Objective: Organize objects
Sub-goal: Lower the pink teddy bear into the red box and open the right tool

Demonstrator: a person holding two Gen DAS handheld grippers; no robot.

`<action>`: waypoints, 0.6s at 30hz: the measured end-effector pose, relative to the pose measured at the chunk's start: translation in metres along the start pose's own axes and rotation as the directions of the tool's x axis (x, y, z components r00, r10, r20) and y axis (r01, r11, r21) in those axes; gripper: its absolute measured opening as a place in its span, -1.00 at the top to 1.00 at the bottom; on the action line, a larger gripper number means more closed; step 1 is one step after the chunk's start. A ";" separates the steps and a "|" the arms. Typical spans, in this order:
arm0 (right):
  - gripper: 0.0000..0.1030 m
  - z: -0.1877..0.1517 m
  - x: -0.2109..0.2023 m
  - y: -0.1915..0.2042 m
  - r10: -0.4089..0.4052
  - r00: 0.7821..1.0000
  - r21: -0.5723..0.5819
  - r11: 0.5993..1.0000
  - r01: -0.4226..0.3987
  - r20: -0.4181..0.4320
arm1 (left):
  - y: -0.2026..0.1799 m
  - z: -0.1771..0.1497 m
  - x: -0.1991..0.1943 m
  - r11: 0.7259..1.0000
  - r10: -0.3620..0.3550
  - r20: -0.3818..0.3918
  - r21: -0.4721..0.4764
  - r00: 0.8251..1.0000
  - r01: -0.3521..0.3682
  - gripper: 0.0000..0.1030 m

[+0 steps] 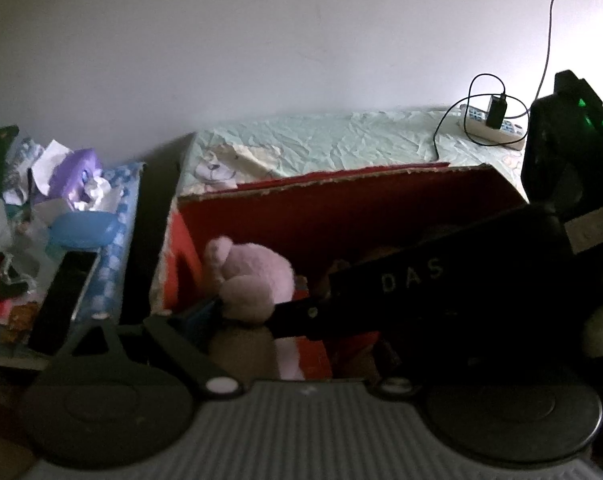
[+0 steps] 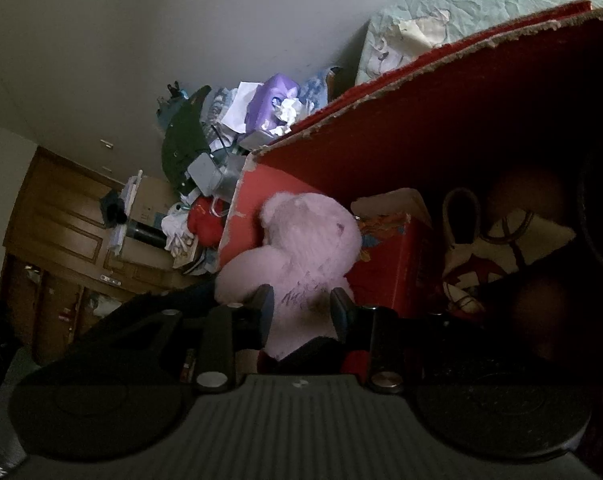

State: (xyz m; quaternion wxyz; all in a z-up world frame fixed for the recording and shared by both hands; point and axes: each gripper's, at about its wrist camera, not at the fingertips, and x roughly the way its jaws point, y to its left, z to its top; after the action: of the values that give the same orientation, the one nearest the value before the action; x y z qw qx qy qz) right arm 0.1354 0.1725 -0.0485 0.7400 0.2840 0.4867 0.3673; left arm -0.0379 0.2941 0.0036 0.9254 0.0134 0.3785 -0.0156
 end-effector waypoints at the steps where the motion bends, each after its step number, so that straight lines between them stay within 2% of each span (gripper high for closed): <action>1: 0.31 0.000 0.000 0.000 0.007 1.000 -0.003 1.000 -0.007 0.005 | 0.000 0.000 -0.003 1.000 0.005 0.005 0.000 1.000 -0.005 -0.78; 5: 0.31 0.002 0.000 0.001 0.015 1.000 -0.016 1.000 -0.015 0.015 | 0.001 -0.002 -0.014 1.000 0.009 0.017 -0.012 1.000 -0.009 -0.79; 12: 0.31 0.001 0.003 0.006 -0.021 1.000 -0.063 0.998 0.022 0.009 | -0.003 -0.008 -0.025 0.999 0.053 0.021 0.003 0.998 -0.053 -0.82; 14: 0.25 0.001 0.003 0.006 -0.024 1.000 -0.064 0.998 0.025 0.014 | -0.004 -0.008 -0.027 0.997 0.074 0.025 0.005 0.997 -0.074 -0.85; 18: 0.15 0.001 0.002 0.004 -0.022 0.999 -0.055 0.998 0.024 0.025 | -0.004 -0.008 -0.033 0.998 0.063 0.040 -0.007 0.997 -0.063 -0.85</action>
State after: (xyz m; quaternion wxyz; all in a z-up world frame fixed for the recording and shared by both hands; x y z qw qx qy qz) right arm 0.1360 0.1763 -0.0458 0.7576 0.2625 0.4704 0.3685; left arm -0.0675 0.2909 0.0211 0.9328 0.0225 0.3593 0.0144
